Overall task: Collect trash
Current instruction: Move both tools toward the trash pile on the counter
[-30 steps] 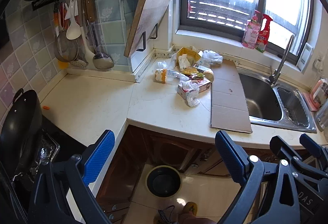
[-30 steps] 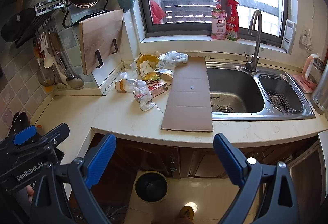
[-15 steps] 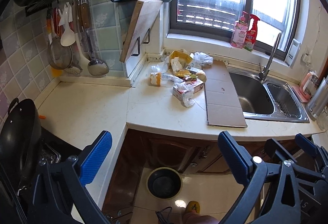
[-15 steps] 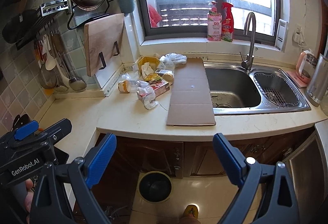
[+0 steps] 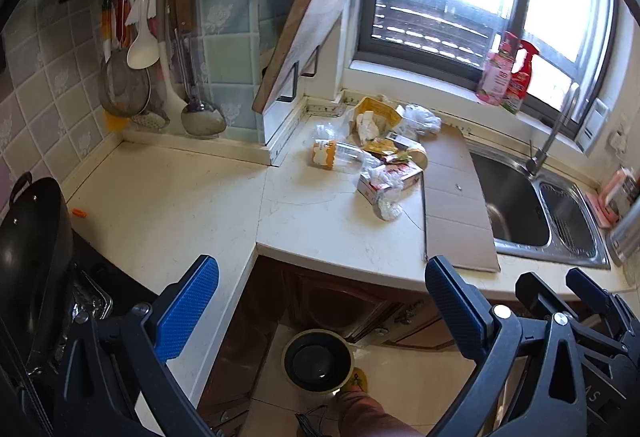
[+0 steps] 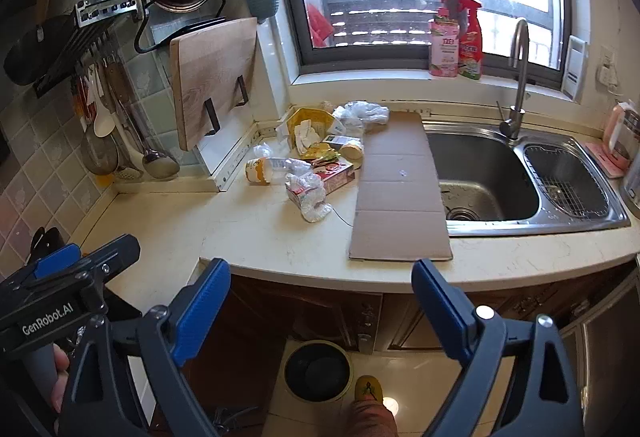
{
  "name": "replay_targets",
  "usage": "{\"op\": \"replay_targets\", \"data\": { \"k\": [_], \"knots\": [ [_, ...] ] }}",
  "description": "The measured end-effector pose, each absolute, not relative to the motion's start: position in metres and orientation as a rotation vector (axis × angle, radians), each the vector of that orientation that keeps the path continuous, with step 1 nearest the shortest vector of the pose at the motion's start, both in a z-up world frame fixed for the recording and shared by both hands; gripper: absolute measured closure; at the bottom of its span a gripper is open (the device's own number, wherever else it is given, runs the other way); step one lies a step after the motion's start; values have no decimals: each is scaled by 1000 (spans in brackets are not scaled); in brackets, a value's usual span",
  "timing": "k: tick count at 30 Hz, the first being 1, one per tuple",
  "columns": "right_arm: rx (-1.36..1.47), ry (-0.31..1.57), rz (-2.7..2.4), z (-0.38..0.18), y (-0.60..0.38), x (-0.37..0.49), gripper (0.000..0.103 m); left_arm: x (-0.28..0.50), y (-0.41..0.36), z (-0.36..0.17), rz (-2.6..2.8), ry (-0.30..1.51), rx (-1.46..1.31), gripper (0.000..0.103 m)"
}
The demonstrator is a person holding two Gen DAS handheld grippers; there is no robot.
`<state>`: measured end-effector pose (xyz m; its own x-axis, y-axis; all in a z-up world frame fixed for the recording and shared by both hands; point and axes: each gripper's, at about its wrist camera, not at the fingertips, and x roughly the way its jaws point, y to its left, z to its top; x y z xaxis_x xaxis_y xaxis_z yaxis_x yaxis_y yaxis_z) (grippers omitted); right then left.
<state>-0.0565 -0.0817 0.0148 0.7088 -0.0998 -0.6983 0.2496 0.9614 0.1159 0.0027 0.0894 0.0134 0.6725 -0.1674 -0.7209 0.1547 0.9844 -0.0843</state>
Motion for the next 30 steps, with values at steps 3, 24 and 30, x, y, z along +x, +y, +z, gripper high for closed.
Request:
{"op": "replay_targets", "data": {
  "k": [3,24,30],
  "knots": [
    [205,789,-153,10,-88,-23,14,30,88,9,-141,829,-43,1],
    [216,1140,136,-108,-168,218,23,202,76,-96,75,1044,-264,1],
    [206,1192,211,-138,-166,240,27,215,66,-118,86,1108,-255,1]
  ]
}}
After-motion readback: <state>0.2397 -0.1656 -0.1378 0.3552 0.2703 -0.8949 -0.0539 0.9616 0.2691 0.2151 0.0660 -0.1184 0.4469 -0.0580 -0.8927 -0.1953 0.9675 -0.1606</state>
